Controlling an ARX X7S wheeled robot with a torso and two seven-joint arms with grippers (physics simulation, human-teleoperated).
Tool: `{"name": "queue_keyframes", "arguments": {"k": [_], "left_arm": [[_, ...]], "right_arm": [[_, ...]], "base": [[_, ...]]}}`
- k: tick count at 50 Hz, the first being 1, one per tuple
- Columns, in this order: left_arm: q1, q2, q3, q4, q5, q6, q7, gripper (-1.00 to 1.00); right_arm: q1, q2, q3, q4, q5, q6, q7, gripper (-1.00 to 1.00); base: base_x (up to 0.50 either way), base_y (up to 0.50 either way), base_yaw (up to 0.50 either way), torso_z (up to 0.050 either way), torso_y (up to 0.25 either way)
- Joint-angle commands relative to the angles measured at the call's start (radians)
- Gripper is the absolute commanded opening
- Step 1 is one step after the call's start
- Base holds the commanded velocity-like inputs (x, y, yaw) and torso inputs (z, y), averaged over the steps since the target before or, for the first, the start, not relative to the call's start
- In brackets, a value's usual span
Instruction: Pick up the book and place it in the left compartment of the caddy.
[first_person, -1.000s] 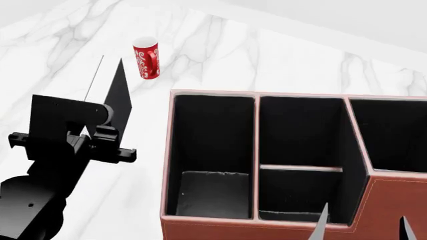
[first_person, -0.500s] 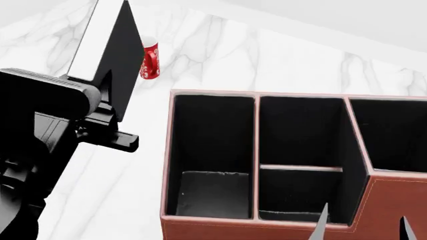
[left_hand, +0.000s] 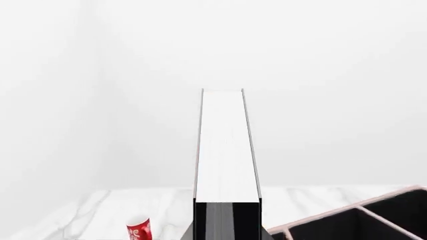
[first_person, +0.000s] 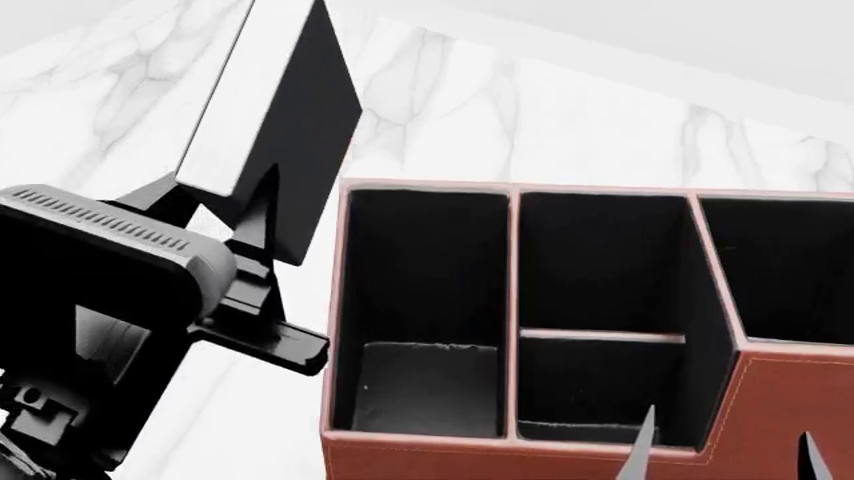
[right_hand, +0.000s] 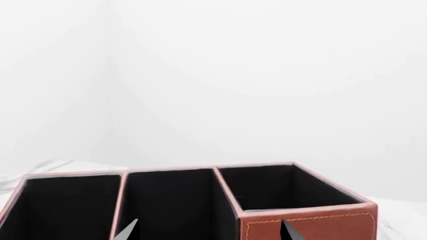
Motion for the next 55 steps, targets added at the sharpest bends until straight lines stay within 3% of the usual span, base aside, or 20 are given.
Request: {"name": "queue_keyframes", "arguments": {"k": [1,9,33,55], "left_arm": [[0.032,0.060,0.008,0.004,0.025,0.086,-0.089,-1.00],[0.062,0.071,0.058,-0.015,-0.046,0.120,-0.233,-1.00],[0.107,0.068,0.188,-0.259,-0.238,0.297,-0.459,-1.00],[0.045,0.055,0.249,-0.591,-0.293,0.488,-0.445,-1.00]], "right_arm": [[-0.004,-0.016,0.028,-0.012,0.003,0.003,-0.030,1.00],[-0.005,-0.014,0.026,-0.014,0.004,0.002,-0.028,1.00],[-0.008,-0.007,0.026,-0.015,0.010,-0.004,-0.025,1.00],[-0.002,-0.005,0.019,-0.003,0.014,-0.009,-0.024,1.00]], "base": [[0.00,0.00,0.00,0.000,0.000],[0.00,0.00,0.00,0.000,0.001],[0.00,0.00,0.00,0.001,0.002],[0.00,0.00,0.00,0.000,0.001]]}}
